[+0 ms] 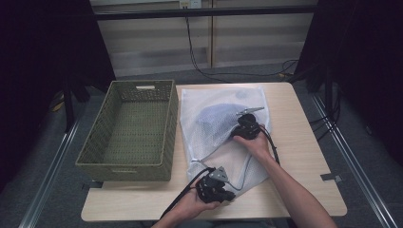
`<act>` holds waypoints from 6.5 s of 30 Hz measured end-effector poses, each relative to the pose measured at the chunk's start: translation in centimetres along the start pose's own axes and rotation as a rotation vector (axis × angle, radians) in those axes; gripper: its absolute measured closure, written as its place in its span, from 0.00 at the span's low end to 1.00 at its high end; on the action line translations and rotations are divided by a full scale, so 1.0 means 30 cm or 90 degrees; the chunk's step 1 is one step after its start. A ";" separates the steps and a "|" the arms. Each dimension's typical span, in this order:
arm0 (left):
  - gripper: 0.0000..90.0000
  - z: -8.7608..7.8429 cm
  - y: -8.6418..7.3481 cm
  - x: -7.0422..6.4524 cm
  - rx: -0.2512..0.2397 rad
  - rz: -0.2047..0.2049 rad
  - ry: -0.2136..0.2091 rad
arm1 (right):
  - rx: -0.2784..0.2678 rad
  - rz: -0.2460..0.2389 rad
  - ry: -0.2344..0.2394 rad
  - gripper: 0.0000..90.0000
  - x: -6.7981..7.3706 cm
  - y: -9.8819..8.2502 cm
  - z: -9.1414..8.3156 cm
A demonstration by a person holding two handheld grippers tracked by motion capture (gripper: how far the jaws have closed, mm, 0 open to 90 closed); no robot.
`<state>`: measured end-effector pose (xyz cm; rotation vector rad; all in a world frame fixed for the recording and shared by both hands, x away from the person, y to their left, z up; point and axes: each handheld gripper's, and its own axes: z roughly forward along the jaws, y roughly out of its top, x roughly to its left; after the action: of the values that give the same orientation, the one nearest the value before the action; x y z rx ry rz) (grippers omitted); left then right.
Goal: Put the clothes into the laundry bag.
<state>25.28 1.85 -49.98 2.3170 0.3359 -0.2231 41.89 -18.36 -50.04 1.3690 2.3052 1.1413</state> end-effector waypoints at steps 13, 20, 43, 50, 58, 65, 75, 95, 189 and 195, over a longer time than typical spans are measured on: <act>1.00 -0.008 0.004 0.002 0.023 0.001 0.007 | -0.003 -0.027 0.124 0.64 0.010 -0.077 -0.085; 1.00 -0.007 0.003 0.005 0.020 -0.010 -0.003 | -0.048 -0.035 0.158 0.62 -0.016 -0.104 -0.182; 0.99 -0.008 0.004 0.002 0.023 0.000 0.005 | -0.031 -0.059 0.145 0.65 -0.056 0.051 -0.158; 0.99 -0.006 0.002 0.002 0.012 -0.014 -0.004 | -0.010 -0.079 0.141 0.96 -0.040 0.028 -0.132; 1.00 -0.008 0.003 0.006 0.020 -0.006 -0.005 | -0.035 -0.100 0.160 0.99 -0.012 0.033 -0.178; 0.99 -0.008 0.006 0.000 0.023 0.005 0.006 | -0.068 -0.093 0.202 0.99 0.021 0.000 -0.243; 0.99 -0.011 0.009 0.001 0.028 0.004 0.015 | -0.088 -0.107 0.214 0.99 0.048 -0.046 -0.317; 0.99 -0.011 0.008 -0.001 0.024 0.001 0.016 | -0.103 -0.146 0.236 0.99 0.126 -0.137 -0.422; 0.92 -0.244 -0.155 0.093 0.021 -0.129 0.245 | 0.077 -0.093 0.084 1.00 -0.039 -0.399 -0.446; 0.86 -0.292 -0.200 0.079 0.037 -0.117 0.274 | 0.081 -0.091 0.053 1.00 -0.055 -0.411 -0.473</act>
<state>26.19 12.61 -48.62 2.3794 0.7674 0.1851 27.14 -30.12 -49.68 1.1943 2.5276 1.0424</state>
